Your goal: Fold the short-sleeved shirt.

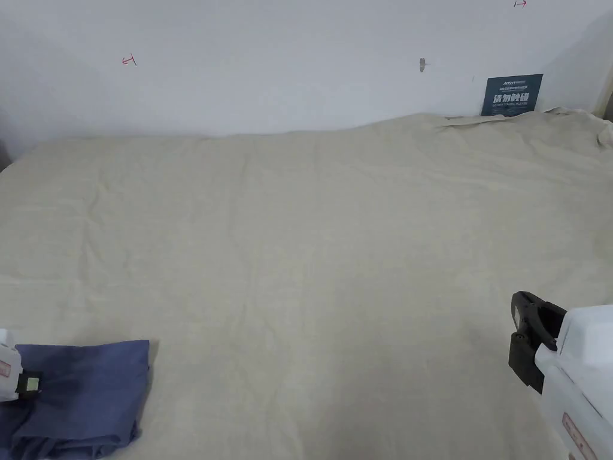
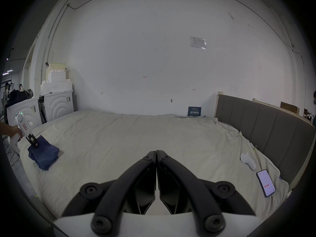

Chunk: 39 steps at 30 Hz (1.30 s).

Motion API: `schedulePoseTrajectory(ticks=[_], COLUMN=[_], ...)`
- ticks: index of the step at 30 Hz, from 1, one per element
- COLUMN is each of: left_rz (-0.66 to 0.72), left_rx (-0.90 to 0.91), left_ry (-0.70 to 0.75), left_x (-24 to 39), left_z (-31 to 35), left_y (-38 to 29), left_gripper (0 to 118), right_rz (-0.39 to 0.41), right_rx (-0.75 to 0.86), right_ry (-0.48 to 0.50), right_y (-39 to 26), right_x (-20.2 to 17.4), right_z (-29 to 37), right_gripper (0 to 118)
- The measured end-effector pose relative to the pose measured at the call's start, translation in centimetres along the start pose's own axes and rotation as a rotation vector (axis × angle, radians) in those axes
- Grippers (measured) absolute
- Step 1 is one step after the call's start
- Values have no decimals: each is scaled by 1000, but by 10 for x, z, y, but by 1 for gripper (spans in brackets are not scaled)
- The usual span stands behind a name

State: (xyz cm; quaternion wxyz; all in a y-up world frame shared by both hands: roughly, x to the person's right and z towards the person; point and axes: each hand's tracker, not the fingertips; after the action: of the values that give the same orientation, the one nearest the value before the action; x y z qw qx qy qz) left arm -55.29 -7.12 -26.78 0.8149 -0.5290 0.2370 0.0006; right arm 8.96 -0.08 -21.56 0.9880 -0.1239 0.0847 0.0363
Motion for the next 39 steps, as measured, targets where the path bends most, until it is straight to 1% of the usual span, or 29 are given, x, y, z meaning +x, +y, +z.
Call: schedulePoseTrajectory(ticks=[1,2,3,4,5,10,11,14,16,18,21,26,31,33,34,35,36,37,38,39], left_rz=[32,63,79,104,127,192,201,249,277,275,255,202,171,171,173,172,162,157,156,140], left_rx=[3,6,3,15,52,190,221,352,444,571,705,848,979,1037,1063,1093,1107,1117,1120,1128], left_ry=[29,33,31,32,25,-14,-21,-68,-105,-138,-144,-178,-170,-180,-179,-181,-189,-188,-192,-204], left_x=[-2,-6,-8,-9,-12,-15,-14,-11,-6,0,9,34,72,90,98,106,114,123,133,140], left_z=[0,2,4,8,13,51,62,95,119,145,172,219,252,262,264,268,270,272,274,275], left_y=[-1,-2,-3,-4,-5,-6,-5,-6,-7,-10,-9,-15,-28,-37,-42,-47,-51,-55,-58,-61], left_gripper=[46,73,93,111,118,118,118,118,118,118,118,118,118,115,111,100,84,65,37,21], right_rz=[0,0,0,-1,-1,0,4,12,18,26,37,48,45,45,45,44,43,43,42,40], right_rx=[-1,-1,-1,0,3,25,30,46,55,69,87,121,150,160,163,167,171,173,175,178], right_ry=[0,1,1,3,4,13,14,18,17,16,8,-12,-25,-30,-31,-34,-36,-35,-35,-36], right_y=[0,1,2,2,4,14,10,15,25,32,43,57,65,68,69,70,71,71,72,72], right_x=[1,2,3,3,4,5,14,20,17,18,21,25,31,33,34,33,33,34,35,36], right_z=[0,0,0,1,2,4,3,5,12,15,19,25,32,35,36,38,40,41,42,43], right_gripper=[0,0,0,0,0,0,0,0,0,0,0,0,0,0,0,0,0,0,0,0])
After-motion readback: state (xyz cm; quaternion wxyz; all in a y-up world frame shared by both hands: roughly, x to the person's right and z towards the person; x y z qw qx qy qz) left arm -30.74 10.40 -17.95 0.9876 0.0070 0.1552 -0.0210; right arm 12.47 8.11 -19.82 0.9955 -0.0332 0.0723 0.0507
